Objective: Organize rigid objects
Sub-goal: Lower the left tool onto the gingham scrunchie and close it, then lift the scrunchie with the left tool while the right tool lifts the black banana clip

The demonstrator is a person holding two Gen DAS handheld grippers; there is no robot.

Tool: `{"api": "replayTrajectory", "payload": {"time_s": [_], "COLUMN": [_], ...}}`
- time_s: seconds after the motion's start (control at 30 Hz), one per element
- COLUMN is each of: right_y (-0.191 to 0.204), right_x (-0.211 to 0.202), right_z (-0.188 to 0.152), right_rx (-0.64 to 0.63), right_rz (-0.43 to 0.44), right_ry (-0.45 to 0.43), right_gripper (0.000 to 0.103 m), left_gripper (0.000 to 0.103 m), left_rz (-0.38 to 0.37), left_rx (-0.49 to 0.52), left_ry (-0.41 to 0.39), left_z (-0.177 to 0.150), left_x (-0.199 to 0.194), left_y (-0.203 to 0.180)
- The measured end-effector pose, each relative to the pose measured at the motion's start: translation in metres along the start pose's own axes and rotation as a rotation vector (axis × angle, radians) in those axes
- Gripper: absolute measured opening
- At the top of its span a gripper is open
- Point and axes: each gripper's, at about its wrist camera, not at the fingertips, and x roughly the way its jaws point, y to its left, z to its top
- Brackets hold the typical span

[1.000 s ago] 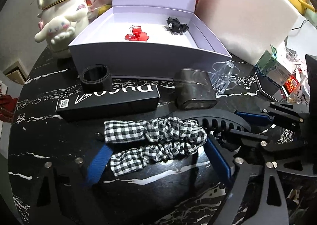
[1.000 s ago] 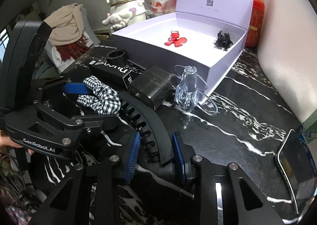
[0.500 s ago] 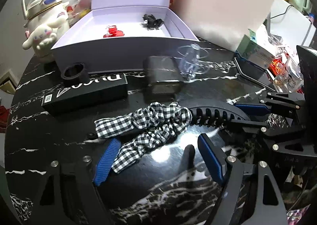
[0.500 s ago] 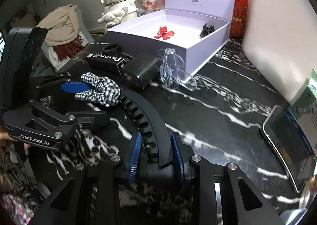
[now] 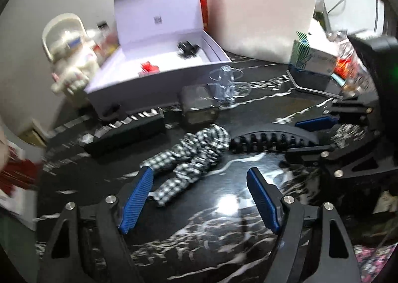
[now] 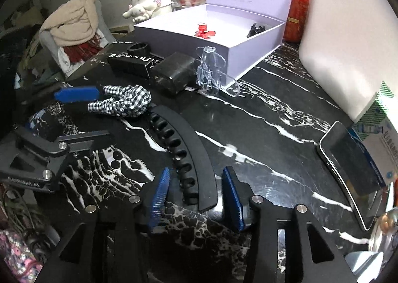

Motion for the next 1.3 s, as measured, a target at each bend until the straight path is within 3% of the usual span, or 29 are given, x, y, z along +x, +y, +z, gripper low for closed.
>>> {"api": "replayTrajectory", "payload": {"time_s": [0.1, 0.23, 0.43, 0.57, 0.7, 0.77, 0.8, 0.87, 0.9, 1.03, 1.3], "right_y": [0.001, 0.000, -0.003, -0.003, -0.002, -0.001, -0.001, -0.001, -0.001, -0.001, 0.000], "right_x": [-0.002, -0.003, 0.004, 0.007, 0.010, 0.010, 0.010, 0.010, 0.010, 0.010, 0.004], "right_z": [0.001, 0.002, 0.004, 0.008, 0.010, 0.010, 0.011, 0.010, 0.011, 0.011, 0.010], "right_rx": [-0.003, -0.009, -0.005, -0.014, -0.018, -0.023, -0.025, -0.027, -0.026, -0.024, -0.011], "right_rz": [-0.006, -0.012, 0.022, 0.024, 0.028, 0.029, 0.029, 0.033, 0.039, 0.033, 0.033], "right_ry": [-0.010, -0.025, -0.010, -0.015, -0.023, -0.030, -0.035, -0.037, -0.038, -0.039, -0.040], "right_gripper": [0.053, 0.060, 0.060, 0.060, 0.059, 0.053, 0.045, 0.039, 0.035, 0.031, 0.030], "left_gripper": [0.078, 0.078, 0.078, 0.078, 0.078, 0.077, 0.076, 0.059, 0.056, 0.035, 0.026], "left_rz": [0.027, -0.024, -0.122, -0.141, -0.189, -0.207, -0.210, -0.192, -0.183, -0.184, -0.195], "left_rx": [0.019, 0.025, 0.063, 0.067, 0.024, 0.004, 0.003, 0.010, 0.012, -0.020, -0.083], "left_ry": [-0.016, -0.015, 0.042, 0.076, 0.087, 0.077, 0.075, 0.065, 0.062, 0.054, 0.079], "left_z": [0.000, 0.006, 0.014, 0.015, 0.015, 0.014, 0.014, 0.012, 0.011, 0.009, 0.005], "left_x": [-0.004, 0.000, 0.029, 0.046, 0.052, 0.051, 0.050, 0.048, 0.047, 0.044, 0.035], "left_y": [0.002, 0.013, 0.017, 0.023, 0.032, 0.035, 0.035, 0.033, 0.033, 0.037, 0.041]}}
